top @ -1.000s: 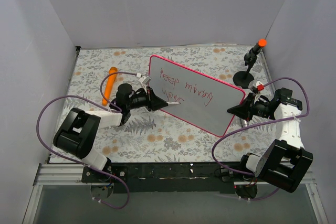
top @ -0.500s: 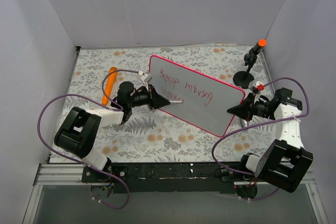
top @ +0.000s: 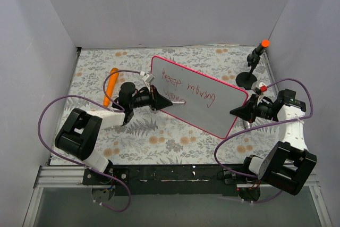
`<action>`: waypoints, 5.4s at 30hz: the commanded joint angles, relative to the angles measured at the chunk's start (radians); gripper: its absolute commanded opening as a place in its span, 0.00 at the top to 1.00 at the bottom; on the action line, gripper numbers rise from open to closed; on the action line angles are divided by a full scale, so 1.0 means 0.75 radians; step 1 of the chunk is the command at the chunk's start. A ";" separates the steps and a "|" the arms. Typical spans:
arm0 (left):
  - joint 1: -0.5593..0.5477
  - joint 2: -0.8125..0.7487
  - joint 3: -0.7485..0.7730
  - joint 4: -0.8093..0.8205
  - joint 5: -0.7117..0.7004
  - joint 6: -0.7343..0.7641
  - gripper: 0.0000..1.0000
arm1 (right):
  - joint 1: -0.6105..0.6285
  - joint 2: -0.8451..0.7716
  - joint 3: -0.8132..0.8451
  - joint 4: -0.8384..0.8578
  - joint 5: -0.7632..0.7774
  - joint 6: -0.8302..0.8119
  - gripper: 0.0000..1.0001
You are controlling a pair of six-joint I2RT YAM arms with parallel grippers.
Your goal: Write a sentence on the whiteboard
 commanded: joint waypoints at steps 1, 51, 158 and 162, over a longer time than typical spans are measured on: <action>-0.002 -0.057 0.056 0.015 -0.001 0.015 1.00 | 0.006 -0.002 -0.012 0.008 0.081 -0.065 0.99; -0.022 -0.043 0.046 0.085 0.069 -0.095 1.00 | 0.006 -0.004 -0.014 0.003 0.081 -0.067 0.99; -0.184 0.049 0.173 -0.056 -0.118 -0.022 1.00 | 0.006 -0.004 -0.012 -0.001 0.081 -0.078 0.99; -0.184 0.051 0.155 -0.089 -0.116 0.011 1.00 | 0.006 -0.002 -0.012 -0.003 0.083 -0.080 0.99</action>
